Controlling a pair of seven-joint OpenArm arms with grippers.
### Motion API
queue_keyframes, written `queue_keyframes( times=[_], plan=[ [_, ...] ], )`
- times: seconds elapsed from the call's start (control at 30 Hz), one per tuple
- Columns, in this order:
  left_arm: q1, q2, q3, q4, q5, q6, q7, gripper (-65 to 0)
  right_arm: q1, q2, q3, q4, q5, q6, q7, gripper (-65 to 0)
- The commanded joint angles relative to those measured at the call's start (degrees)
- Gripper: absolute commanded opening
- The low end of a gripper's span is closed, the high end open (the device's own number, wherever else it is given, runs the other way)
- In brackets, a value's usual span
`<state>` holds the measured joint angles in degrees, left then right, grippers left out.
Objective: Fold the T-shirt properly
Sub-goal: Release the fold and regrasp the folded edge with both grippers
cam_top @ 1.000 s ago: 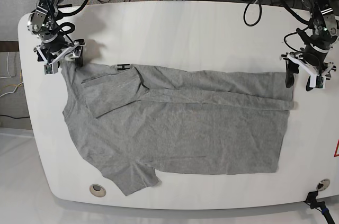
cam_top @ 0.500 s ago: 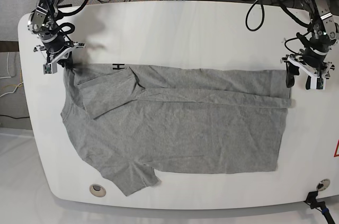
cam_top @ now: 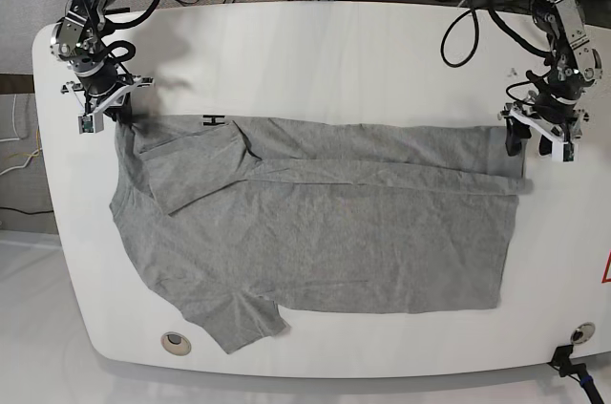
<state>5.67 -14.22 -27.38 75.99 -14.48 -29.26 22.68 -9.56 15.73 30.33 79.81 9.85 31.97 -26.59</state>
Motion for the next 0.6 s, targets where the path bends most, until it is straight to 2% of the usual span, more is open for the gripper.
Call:
queue_keyframes(
  times=[0.0,0.23,0.3,0.33,0.47,0.57],
  plan=[
    [-0.4,-0.8,-0.3,-0.9,-0.8,-0.2,-0.8,-27.1,0.2,0.8,0.2,0.8,0.0,0.2,-0.4,-65.0],
    [-0.2,-0.8,0.7,-3.1,-0.8,-0.6,-0.9,-27.3,0.1,0.8,0.2,0.8,0.0,0.2,-0.4,-65.0],
    [0.1,-0.8,1.9,-3.1,-0.8,-0.6,-0.9,-29.4,0.1,0.8,0.2,0.8,0.0,0.2,-0.4,-65.0],
    [0.1,-0.7,2.0,-3.2,-0.7,-0.6,-0.9,-32.6,0.1,0.8,0.2,0.8,0.0,0.2,-0.4,-65.0],
    [0.7,0.0,3.3,-3.2,-0.6,-0.6,-0.8,-54.3,0.0,0.8,0.2,0.8,0.0,0.2,-0.4,-65.0],
    [0.8,0.0,4.7,-3.2,-0.6,-0.6,-0.8,-60.1,-0.1,0.8,0.2,0.8,0.0,0.2,-0.4,-65.0]
  ],
)
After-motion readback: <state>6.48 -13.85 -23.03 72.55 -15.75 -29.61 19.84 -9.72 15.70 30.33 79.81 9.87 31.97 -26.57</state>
